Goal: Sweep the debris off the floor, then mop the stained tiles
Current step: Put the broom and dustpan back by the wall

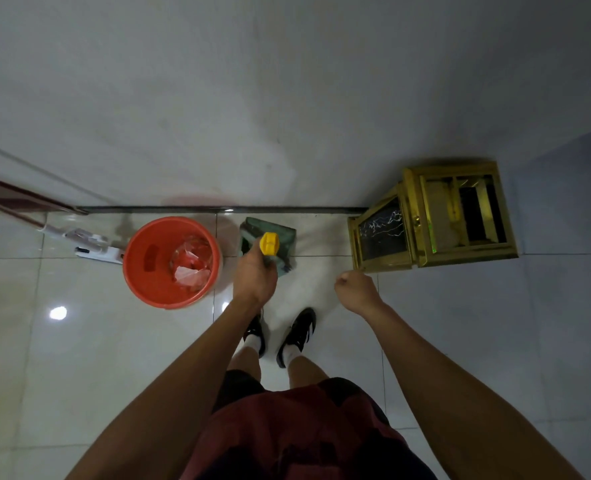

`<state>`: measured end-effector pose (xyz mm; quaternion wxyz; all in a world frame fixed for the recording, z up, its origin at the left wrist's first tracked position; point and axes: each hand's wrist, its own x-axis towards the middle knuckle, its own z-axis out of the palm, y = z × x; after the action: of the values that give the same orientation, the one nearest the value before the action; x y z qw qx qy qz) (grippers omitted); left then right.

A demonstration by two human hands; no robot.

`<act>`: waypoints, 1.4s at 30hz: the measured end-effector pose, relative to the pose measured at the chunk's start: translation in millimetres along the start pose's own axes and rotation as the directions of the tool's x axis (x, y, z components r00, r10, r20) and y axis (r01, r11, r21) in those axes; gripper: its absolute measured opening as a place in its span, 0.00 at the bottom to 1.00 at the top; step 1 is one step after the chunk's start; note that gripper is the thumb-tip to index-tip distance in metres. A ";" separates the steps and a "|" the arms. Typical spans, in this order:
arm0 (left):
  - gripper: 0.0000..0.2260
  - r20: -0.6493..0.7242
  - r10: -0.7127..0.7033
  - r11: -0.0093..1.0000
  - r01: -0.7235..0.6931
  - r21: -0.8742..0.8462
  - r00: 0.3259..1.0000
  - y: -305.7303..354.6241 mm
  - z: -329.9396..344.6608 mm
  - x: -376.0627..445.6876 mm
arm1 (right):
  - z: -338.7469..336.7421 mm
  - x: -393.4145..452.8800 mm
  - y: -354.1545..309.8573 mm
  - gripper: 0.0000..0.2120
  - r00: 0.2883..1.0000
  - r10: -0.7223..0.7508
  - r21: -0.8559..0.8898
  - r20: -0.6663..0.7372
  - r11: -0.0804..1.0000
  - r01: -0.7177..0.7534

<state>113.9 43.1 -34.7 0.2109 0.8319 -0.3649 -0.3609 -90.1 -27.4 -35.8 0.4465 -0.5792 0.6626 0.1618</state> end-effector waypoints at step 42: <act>0.22 -0.273 -0.190 0.883 0.286 0.372 0.943 -309.0 -231.8 -313.0 | 290.9 -247.3 -178.4 0.18 0.541 -0.673 -0.584 0.504 0.196 0.788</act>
<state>281.3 500.3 66.1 0.0277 0.9320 -0.2995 -0.2023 172.9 290.1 51.2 0.2219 -0.9372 0.1373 0.2315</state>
